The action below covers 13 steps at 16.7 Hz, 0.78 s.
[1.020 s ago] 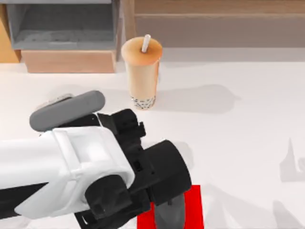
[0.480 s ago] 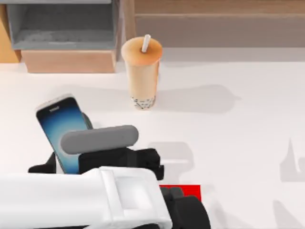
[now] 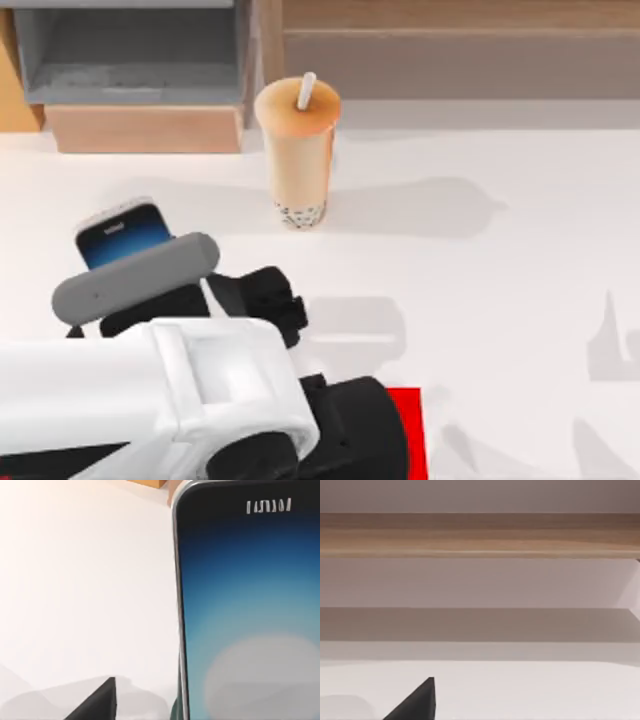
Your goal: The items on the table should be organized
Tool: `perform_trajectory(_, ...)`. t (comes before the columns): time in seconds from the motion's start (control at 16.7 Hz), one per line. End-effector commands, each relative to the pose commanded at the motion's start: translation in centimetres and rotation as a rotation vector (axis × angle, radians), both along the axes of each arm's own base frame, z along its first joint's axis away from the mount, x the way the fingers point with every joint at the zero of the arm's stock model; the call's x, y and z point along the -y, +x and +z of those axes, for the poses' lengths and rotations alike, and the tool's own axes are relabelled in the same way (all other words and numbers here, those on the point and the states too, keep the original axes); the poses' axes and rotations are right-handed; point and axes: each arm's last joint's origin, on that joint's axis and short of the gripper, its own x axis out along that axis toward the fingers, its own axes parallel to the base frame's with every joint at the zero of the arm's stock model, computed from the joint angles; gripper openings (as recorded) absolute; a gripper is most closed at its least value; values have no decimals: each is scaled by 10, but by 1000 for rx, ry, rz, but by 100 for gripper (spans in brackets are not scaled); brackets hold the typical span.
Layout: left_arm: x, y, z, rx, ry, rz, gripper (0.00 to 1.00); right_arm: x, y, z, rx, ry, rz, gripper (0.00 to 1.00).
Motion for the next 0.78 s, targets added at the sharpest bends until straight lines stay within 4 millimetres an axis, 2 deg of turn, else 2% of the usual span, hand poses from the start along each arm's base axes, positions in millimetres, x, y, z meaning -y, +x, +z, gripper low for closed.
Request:
perform_trajectory(0.36, 0, 0, 5, -4, -30, -8, 100, 0, 0, 0, 0, 0, 0, 100)
perform_trajectory(0.6, -11, 3, 32, -2, -220, -39, 100, 0, 0, 0, 0, 0, 0, 100)
perform_trajectory(0.78, -32, 6, 58, 16, -406, -89, 100, 0, 0, 0, 0, 0, 0, 100)
